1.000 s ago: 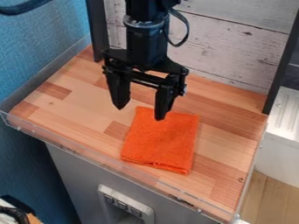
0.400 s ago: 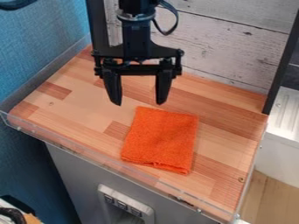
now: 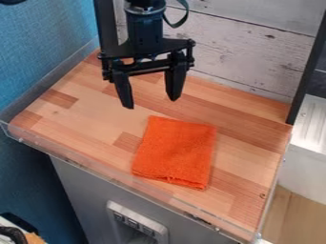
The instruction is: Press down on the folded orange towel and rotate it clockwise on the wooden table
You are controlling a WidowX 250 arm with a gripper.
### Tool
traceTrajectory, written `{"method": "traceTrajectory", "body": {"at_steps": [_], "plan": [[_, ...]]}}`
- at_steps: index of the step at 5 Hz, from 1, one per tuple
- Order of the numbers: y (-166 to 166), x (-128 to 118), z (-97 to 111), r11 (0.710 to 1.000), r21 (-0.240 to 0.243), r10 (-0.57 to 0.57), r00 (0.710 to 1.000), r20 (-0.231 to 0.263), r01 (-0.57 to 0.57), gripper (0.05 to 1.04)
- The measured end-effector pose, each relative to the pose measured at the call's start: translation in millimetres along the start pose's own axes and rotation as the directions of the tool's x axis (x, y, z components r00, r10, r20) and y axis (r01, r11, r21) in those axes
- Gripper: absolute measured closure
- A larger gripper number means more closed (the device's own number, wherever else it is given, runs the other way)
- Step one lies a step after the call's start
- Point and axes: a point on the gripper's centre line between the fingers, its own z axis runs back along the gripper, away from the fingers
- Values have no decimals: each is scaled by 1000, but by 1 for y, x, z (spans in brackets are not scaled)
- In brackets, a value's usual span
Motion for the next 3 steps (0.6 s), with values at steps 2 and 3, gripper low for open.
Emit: {"method": "traceTrajectory", "body": {"at_steps": [2, 3], "plan": [[-5, 5, 7, 988, 10, 152, 988, 5, -152, 85], [-7, 4, 4, 981, 28, 192, 981, -2, -192, 85]]}}
